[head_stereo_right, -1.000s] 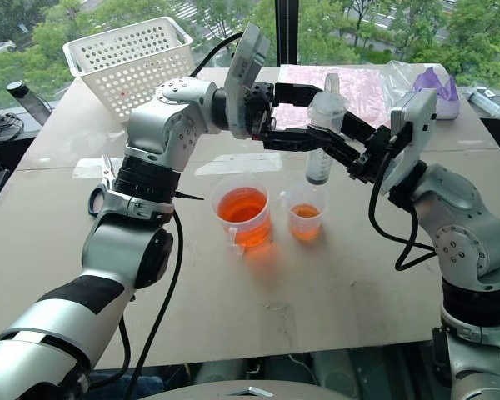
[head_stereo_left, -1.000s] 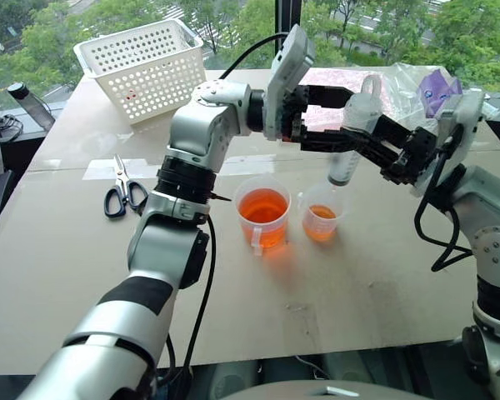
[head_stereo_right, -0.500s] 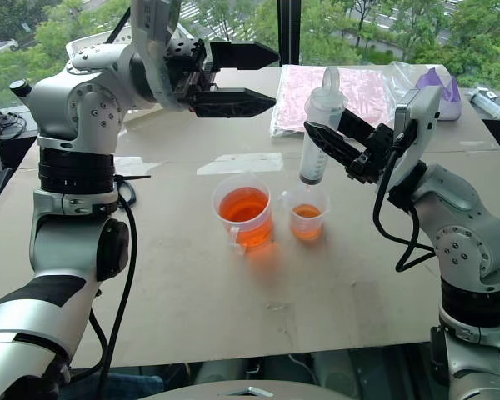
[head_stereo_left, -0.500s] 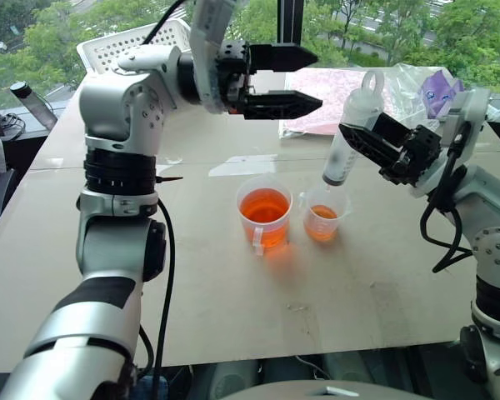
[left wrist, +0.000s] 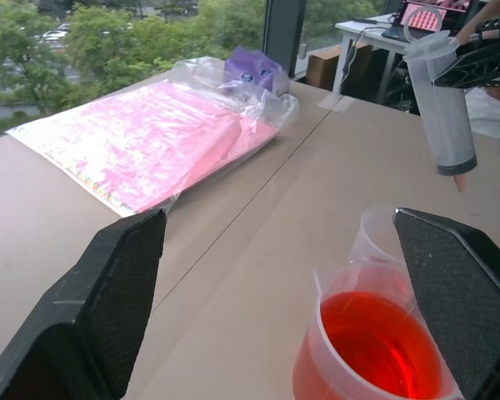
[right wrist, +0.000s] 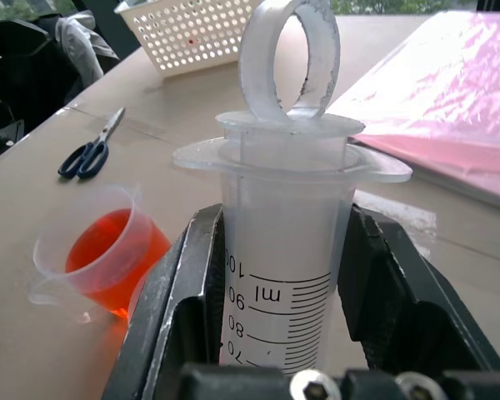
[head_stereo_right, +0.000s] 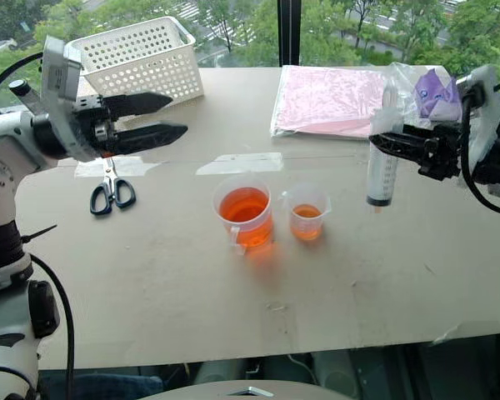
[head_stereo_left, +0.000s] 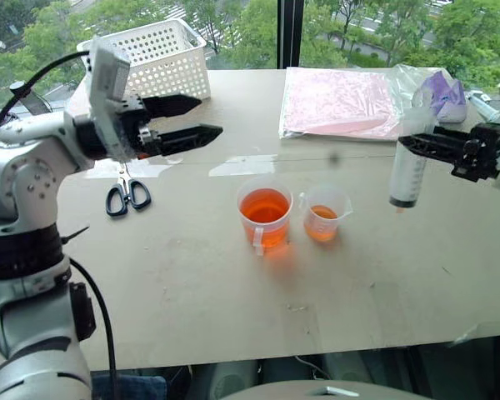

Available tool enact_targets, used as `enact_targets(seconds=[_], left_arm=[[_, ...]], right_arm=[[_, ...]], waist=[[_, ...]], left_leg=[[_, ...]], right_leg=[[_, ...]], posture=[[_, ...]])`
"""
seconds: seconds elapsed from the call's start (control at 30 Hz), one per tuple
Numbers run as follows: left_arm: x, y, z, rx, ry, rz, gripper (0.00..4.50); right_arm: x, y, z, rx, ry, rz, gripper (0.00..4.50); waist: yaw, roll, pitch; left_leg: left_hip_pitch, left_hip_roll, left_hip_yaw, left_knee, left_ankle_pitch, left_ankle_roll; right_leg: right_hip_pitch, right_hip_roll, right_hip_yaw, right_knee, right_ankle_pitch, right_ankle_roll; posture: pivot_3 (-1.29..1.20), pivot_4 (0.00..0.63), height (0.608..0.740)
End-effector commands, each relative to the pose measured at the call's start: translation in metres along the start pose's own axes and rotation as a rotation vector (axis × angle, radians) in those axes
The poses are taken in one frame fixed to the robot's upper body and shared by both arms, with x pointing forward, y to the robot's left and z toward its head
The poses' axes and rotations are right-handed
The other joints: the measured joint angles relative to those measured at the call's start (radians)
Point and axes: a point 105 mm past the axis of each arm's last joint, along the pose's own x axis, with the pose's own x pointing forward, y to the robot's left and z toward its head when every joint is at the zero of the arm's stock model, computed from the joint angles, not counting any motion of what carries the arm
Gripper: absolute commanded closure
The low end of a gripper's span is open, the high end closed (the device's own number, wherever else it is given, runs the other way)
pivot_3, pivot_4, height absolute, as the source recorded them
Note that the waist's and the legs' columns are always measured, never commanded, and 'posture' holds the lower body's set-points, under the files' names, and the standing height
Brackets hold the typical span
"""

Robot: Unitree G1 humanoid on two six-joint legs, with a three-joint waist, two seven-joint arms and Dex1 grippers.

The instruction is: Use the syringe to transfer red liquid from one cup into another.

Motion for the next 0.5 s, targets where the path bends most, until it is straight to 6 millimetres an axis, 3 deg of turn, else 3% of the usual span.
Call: enact_targets(seconds=[0.03, 0.17, 0.2, 0.23, 0.33, 0.37, 0.5], left_arm=[[-0.022, 0.001, -0.015, 0.005, 0.003, 0.103, 0.06], [-0.035, 0.017, -0.053, -0.002, 0.074, 0.227, 0.06], [-0.038, 0.016, -0.063, 0.007, 0.104, 0.227, 0.00], [-0.040, 0.014, -0.070, 0.004, 0.118, 0.226, 0.00], [-0.047, 0.004, -0.085, -0.030, 0.138, 0.209, 0.00], [-0.049, 0.000, -0.090, -0.039, 0.141, 0.203, 0.00], [-0.048, -0.032, -0.117, -0.082, 0.181, 0.163, 0.00]], right_arm=[[0.011, -0.030, -0.034, -0.003, 0.199, -0.178, 3.02], [0.029, -0.058, -0.041, 0.000, 0.227, -0.291, 3.02], [0.032, -0.063, -0.038, -0.004, 0.210, -0.311, 2.02], [0.034, -0.065, -0.034, -0.015, 0.193, -0.307, 1.77], [0.035, -0.062, -0.020, -0.019, 0.137, -0.267, 0.26], [0.033, -0.060, -0.016, -0.031, 0.117, -0.251, 0.04], [0.013, -0.042, -0.003, -0.141, -0.044, -0.111, 0.04]], waist=[[0.002, 0.000, 0.000], [0.006, 0.000, 0.000], [0.007, 0.000, 0.000], [0.007, 0.000, 0.000], [0.008, 0.000, 0.000], [0.008, 0.000, 0.000], [0.012, 0.000, 0.000]], left_leg=[[0.000, 0.000, 0.000, 0.000, 0.000, 0.000], [0.000, 0.000, 0.000, 0.000, 0.000, 0.000], [0.000, 0.000, 0.001, 0.000, 0.000, 0.000], [0.000, 0.000, 0.001, 0.000, 0.000, 0.000], [-0.001, 0.000, 0.001, -0.001, -0.001, 0.001], [-0.001, 0.000, 0.000, -0.003, -0.001, 0.001], [-0.002, 0.000, 0.000, -0.008, -0.001, 0.001]], right_leg=[[0.000, 0.000, 0.000, 0.000, 0.000, 0.000], [-0.001, 0.000, -0.001, 0.002, 0.000, 0.000], [-0.001, 0.000, 0.000, 0.002, 0.000, 0.000], [-0.001, 0.000, 0.000, 0.001, 0.000, 0.000], [-0.002, -0.001, -0.001, -0.002, 0.000, 0.000], [-0.002, -0.001, -0.001, -0.003, 0.000, 0.000], [-0.002, -0.002, -0.001, -0.008, 0.000, 0.000]], posture=[[0.00, 0.150, 0.740], [0.00, 0.150, 0.740], [0.00, 0.150, 0.740], [0.00, 0.150, 0.740], [0.00, 0.150, 0.740], [0.00, 0.150, 0.740], [0.00, 0.150, 0.740]])
